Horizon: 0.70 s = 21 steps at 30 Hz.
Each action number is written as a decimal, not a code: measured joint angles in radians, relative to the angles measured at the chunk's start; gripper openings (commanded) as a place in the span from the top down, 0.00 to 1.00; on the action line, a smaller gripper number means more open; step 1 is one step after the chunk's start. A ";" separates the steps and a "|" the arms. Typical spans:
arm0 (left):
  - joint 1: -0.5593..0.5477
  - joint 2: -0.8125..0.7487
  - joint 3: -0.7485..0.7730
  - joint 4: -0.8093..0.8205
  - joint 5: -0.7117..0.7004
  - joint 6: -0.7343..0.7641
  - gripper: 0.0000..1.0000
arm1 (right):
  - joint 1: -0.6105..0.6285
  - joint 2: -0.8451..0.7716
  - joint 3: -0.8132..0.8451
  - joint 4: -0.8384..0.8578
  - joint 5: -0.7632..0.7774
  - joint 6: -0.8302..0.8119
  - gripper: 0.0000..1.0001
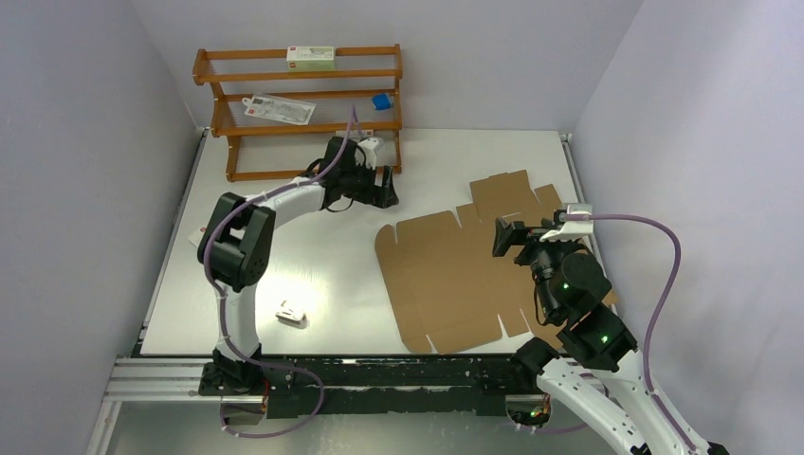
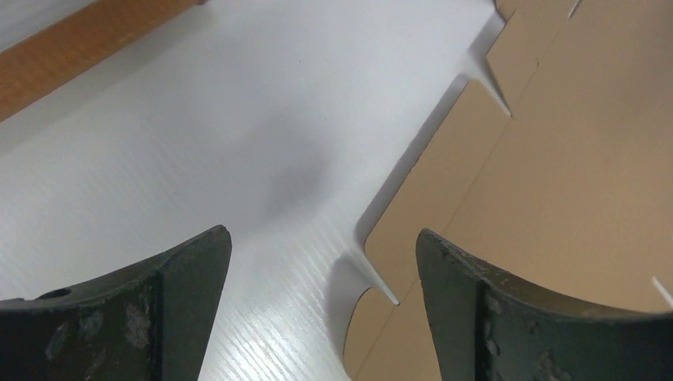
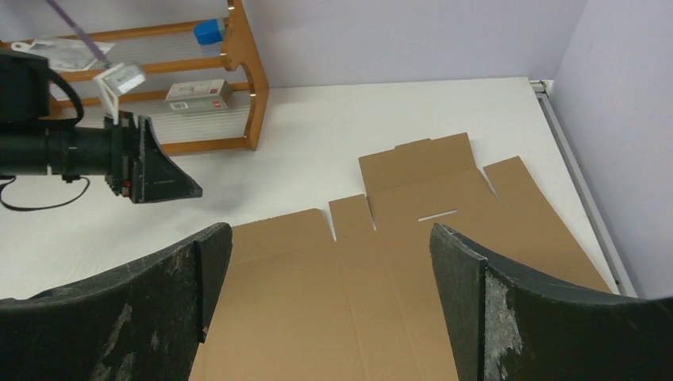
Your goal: Fold the paper box
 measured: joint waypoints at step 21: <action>-0.058 0.296 0.317 -0.279 0.255 0.217 0.46 | 0.000 0.021 0.000 0.000 -0.018 -0.003 0.00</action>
